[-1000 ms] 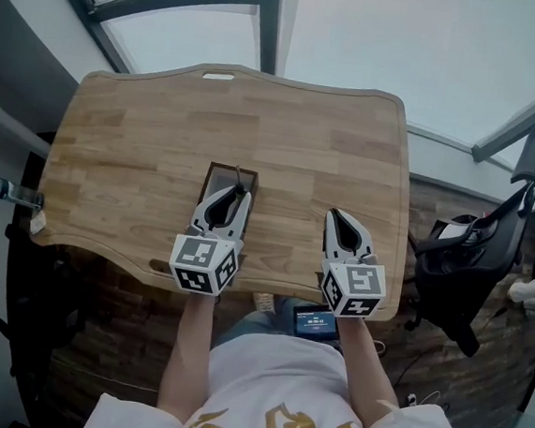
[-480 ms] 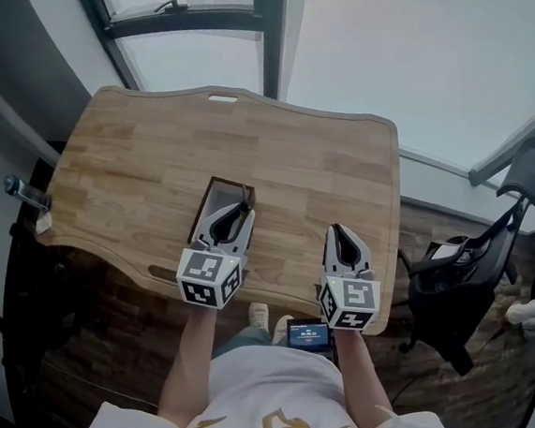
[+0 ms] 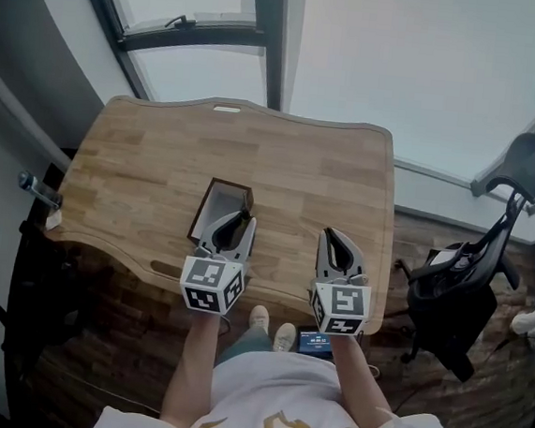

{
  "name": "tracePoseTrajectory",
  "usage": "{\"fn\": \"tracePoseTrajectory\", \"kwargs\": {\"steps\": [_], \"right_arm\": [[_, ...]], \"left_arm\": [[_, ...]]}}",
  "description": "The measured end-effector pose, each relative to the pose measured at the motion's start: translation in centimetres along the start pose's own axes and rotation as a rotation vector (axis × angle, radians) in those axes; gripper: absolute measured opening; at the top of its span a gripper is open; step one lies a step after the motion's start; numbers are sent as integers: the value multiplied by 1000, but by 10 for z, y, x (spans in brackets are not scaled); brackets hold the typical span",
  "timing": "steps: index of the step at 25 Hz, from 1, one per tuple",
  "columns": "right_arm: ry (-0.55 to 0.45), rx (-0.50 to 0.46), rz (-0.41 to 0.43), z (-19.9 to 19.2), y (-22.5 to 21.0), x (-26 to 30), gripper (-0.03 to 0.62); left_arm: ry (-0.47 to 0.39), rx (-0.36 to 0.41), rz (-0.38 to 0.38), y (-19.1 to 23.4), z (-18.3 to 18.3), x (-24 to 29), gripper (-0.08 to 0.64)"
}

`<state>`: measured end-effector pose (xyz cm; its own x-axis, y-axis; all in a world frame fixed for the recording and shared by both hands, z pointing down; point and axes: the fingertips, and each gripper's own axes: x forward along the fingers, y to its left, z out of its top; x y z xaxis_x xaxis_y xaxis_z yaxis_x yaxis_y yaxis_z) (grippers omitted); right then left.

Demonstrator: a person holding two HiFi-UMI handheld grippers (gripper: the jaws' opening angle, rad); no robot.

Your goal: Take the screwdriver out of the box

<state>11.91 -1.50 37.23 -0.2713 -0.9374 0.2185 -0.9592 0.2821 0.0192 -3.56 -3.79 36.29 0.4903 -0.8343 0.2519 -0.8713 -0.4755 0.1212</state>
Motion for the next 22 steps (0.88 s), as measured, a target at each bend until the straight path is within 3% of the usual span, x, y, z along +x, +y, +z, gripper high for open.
{"fn": "tracePoseTrajectory", "kwargs": {"steps": [8,22], "right_arm": [[-48,45,-16,1,-10,-11,34],[-33,8,26,-3,0,-16,32]], "left_arm": [[-26,35,15,-11,2,-6,80],[-26,44,-10,-22,-4,-7,80]]}}
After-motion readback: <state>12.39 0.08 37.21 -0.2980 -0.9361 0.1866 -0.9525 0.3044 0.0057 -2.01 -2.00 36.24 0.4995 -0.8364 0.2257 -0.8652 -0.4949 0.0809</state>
